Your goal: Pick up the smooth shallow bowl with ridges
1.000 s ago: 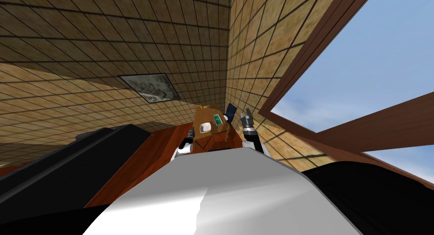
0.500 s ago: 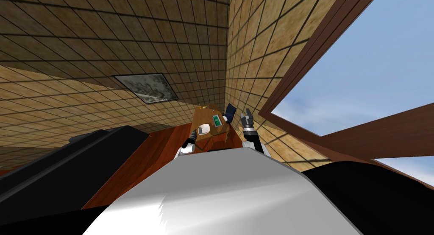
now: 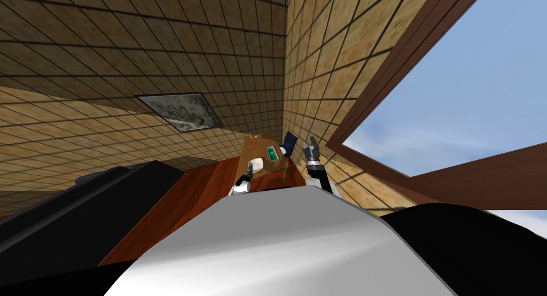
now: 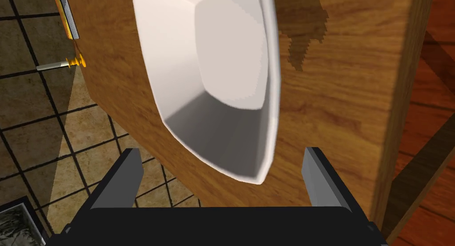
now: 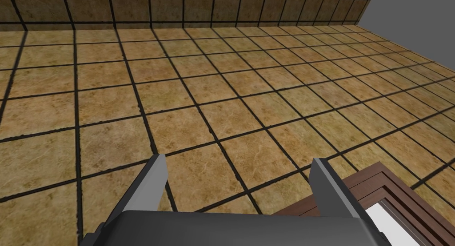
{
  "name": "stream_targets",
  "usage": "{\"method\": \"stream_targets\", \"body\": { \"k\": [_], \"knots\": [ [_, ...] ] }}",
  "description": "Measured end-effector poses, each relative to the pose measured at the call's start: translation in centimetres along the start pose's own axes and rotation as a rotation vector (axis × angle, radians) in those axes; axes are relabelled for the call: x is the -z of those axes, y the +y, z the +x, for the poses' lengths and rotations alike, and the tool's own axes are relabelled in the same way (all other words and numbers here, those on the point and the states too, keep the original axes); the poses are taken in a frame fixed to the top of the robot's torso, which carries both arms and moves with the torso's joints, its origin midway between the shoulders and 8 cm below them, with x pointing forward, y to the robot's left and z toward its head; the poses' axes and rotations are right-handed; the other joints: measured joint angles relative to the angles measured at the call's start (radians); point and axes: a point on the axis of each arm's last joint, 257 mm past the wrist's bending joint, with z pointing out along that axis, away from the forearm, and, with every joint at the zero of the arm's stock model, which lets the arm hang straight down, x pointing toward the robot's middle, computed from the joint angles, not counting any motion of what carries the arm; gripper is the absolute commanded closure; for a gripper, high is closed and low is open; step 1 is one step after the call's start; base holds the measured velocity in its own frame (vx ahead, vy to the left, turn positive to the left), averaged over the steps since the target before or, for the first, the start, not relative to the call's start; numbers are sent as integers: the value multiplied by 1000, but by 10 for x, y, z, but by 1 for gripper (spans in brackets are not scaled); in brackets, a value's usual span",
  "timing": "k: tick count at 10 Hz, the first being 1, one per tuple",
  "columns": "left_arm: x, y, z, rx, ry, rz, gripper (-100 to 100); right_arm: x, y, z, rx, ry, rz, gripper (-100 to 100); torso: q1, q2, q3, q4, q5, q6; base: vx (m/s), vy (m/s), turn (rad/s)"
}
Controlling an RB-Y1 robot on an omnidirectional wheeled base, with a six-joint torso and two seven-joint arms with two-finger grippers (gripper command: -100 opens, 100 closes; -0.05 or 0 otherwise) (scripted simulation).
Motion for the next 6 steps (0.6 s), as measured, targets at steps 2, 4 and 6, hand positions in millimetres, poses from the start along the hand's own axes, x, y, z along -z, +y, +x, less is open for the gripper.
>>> {"method": "stream_targets", "body": {
  "k": [2, 4, 6],
  "knots": [
    [-3, 17, 13, 26, 17, -45, -100, 0, 0, 0, 0, 0, 0, 0, 2, 3, 2, 1, 0, 0, 40, -4, -8],
    [-5, 28, 22, 43, 26, -67, 0, 0, 0, 0, 0, 0, 0, 0, 3, 5, 3, 1, 0, 0, 8, 0, -2],
    [-7, 30, 24, 42, 26, -69, -100, 0, 0, 0, 0, 0, 0, 0, 3, 6, 3, 1, 0, 0, 33, 6, 3]
  ]
}}
